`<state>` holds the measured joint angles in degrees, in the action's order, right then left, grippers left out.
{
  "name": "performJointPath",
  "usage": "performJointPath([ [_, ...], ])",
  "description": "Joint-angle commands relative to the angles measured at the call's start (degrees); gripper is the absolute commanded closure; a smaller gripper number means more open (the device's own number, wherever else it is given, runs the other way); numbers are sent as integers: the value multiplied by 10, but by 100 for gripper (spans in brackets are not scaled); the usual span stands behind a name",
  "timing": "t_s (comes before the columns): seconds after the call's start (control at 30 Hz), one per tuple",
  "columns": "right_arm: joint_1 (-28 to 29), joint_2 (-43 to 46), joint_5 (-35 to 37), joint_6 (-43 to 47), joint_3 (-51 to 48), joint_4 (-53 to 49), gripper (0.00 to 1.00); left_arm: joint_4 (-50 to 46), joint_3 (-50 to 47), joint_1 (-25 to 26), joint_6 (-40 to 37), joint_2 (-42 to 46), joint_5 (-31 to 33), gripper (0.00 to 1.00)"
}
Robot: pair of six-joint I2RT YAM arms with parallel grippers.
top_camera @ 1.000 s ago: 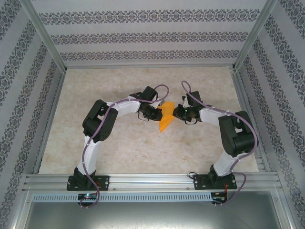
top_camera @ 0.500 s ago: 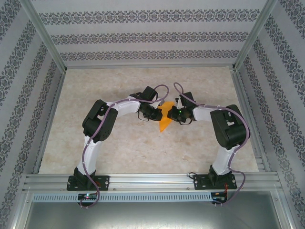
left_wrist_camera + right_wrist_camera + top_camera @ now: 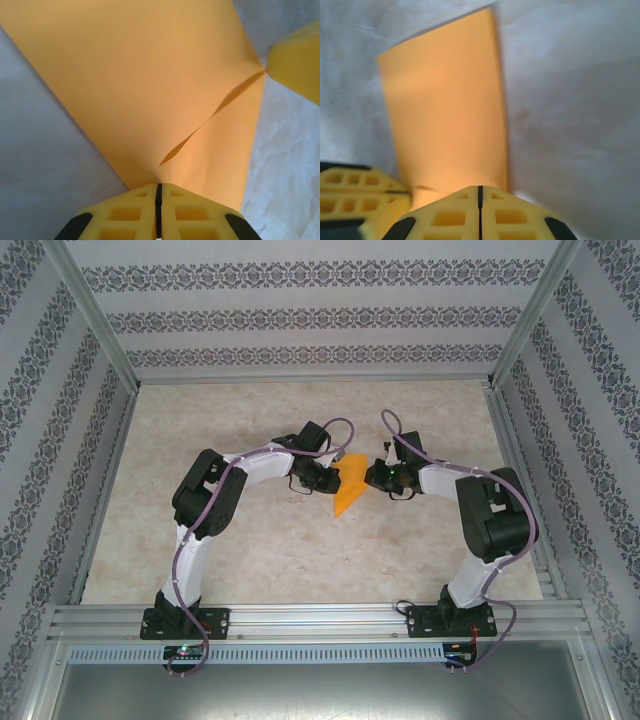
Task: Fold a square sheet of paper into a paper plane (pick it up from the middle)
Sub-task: Third fold the triangle at the center of the table.
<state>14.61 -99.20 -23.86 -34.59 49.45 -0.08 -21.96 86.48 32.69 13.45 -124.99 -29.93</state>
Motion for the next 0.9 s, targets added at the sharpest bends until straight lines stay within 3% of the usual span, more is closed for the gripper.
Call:
performJointPath([
  [0.0,37,36,-21,-35,-24,37,92,-91,-38,-3,-17,-55,94,89],
  [0.3,121,22,-39,-119,-69,111,93,-87,-40,-4,-16,-58,81,88],
  [0.63,137,-27,-33,-106,-70,104,93,-86,-38,-4,-16,-61,76,88],
  [0.87,158,-12,-30,-100,-89,73,92,-91,-35,-7,-20,-66,83,88],
])
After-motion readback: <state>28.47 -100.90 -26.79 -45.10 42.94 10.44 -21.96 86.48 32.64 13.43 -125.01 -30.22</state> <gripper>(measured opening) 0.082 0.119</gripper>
